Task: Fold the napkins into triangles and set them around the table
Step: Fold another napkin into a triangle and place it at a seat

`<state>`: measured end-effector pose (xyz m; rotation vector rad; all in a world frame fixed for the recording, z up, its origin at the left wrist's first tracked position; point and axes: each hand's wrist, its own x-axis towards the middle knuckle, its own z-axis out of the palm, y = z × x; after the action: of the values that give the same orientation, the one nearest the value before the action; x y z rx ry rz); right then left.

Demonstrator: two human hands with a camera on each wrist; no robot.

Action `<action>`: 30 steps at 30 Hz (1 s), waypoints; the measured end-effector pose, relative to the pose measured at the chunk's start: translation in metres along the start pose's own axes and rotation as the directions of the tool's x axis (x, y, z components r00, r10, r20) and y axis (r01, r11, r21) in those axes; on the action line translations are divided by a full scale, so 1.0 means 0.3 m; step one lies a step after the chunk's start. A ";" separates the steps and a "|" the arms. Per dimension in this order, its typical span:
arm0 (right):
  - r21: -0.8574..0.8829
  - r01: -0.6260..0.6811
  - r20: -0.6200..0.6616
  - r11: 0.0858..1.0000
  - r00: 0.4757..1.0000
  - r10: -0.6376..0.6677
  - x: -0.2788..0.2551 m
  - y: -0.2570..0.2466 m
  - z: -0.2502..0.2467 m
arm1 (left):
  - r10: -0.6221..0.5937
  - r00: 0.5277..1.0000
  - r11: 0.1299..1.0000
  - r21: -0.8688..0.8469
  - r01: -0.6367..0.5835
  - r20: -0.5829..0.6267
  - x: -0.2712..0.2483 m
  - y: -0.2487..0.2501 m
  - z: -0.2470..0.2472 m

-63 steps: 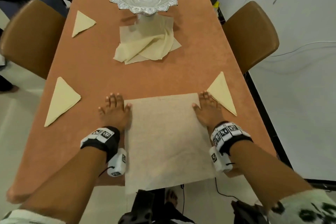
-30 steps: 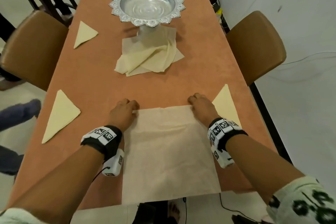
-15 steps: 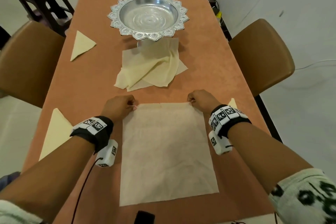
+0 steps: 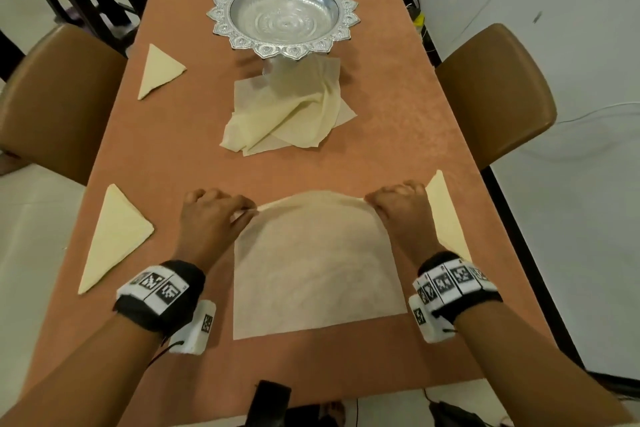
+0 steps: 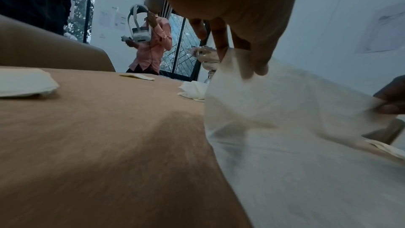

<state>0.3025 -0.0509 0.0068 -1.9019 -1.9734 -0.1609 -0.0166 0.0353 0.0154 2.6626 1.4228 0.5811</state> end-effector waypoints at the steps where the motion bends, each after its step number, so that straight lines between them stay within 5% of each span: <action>1: 0.002 0.040 -0.034 0.999 0.999 -0.040 -0.059 -0.006 -0.011 | 0.014 1.000 1.000 0.020 -0.014 -0.003 -0.046 0.014 -0.014; 5: -0.008 0.166 -0.084 0.986 0.983 -0.166 -0.280 -0.028 -0.042 | 0.116 0.992 0.990 0.085 -0.112 -0.042 -0.236 0.058 -0.039; 13: -0.016 0.203 -0.042 0.979 0.978 -0.204 -0.508 -0.032 -0.013 | 0.314 0.949 0.930 0.194 -0.311 0.015 -0.465 0.104 0.014; 30: -0.032 0.152 0.055 0.988 0.987 -0.150 -0.599 0.018 -0.010 | 0.144 0.967 0.968 0.172 -0.182 0.211 -0.575 0.101 0.008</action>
<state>0.3082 -0.2194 -0.0553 -1.7949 -2.1637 -0.1916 -0.0782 -0.1219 -0.0308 2.9085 1.2719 0.1900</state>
